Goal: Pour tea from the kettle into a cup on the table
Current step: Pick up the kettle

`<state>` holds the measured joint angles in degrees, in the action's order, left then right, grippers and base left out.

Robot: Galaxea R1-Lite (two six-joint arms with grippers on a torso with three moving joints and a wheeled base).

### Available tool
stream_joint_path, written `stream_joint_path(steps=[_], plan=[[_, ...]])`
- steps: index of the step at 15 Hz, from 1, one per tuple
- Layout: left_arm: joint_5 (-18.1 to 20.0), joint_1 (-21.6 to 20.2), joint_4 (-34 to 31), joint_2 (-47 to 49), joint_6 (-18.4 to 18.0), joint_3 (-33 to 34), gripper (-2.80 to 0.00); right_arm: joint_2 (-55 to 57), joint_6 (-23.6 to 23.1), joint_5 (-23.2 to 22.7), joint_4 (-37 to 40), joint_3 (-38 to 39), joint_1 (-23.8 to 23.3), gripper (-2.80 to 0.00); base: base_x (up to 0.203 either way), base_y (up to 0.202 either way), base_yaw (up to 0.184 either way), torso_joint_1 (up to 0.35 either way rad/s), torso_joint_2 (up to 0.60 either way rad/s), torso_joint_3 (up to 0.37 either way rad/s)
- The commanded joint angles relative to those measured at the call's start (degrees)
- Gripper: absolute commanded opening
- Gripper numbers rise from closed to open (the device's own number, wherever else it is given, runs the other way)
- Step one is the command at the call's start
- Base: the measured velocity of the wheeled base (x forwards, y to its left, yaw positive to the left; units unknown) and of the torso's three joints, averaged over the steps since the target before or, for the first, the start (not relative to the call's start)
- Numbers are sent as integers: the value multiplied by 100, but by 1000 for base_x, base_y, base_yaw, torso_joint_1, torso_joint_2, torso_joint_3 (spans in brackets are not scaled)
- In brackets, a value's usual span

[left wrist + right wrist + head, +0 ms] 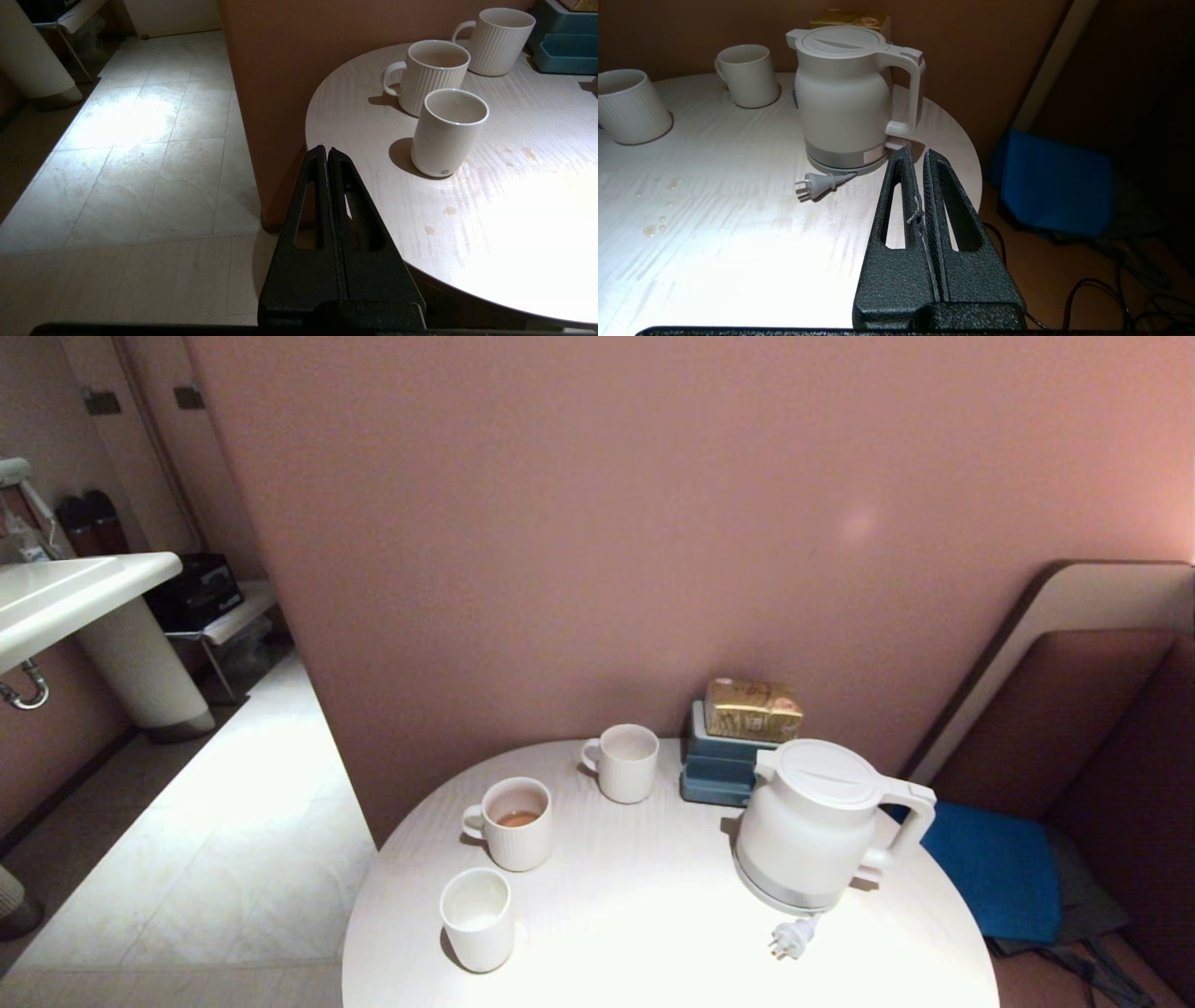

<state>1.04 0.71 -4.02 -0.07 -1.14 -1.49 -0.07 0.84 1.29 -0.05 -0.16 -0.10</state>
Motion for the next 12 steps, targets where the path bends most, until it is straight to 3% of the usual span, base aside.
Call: stream_joint_path(steps=[1, 3, 5, 12], plan=[[2, 0, -2, 7, 0, -1, -280, 7, -14, 12, -13, -2, 1, -280, 0, 0, 0, 0, 0, 0], [4, 0, -2, 7, 0, 2, -280, 7, -40, 21, -10, -99, 1, -280, 0, 0, 0, 0, 0, 0], [2, 0, -2, 7, 0, -1, -280, 183, 2, 108, 82, -803, 1, -280, 0, 0, 0, 0, 0, 0], [2, 0, -2, 7, 0, -1, -280, 2603, 61, 185, 129, -2230, -4, -280, 0, 0, 0, 0, 0, 0]])
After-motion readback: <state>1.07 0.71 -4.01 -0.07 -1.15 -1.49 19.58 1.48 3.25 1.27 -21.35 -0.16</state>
